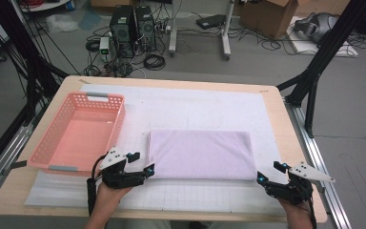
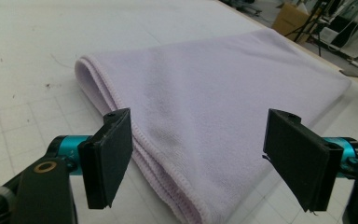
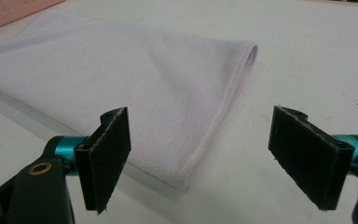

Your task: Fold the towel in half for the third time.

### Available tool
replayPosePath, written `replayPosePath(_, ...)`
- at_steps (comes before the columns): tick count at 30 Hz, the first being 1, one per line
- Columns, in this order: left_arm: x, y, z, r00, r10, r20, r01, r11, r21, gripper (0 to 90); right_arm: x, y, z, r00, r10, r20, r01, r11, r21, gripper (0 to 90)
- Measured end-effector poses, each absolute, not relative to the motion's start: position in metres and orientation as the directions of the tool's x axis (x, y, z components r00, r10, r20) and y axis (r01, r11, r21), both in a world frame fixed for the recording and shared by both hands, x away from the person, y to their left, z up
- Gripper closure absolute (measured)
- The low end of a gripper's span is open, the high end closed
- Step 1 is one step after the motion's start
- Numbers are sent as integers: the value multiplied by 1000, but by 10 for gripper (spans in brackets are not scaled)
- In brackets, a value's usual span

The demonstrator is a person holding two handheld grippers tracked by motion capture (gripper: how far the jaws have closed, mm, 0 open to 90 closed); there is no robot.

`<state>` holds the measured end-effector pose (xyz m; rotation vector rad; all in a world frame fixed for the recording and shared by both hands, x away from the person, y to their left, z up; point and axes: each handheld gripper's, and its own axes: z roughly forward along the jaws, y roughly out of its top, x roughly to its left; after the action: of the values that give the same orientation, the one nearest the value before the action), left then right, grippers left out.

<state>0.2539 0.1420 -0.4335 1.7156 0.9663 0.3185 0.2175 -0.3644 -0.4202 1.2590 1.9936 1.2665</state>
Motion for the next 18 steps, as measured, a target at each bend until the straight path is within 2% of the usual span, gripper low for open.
replayPosePath(11, 257, 136, -439, 614, 754, -235, 489, -129, 863, 246, 220, -362, -423, -507, 857, 93, 465, 181, 866, 197)
replayPosePath(18, 259, 140, -446, 558, 797, -231, 550, -146, 822, 336, 223, -359, -425, -519, 849, 99, 477, 191, 858, 197)
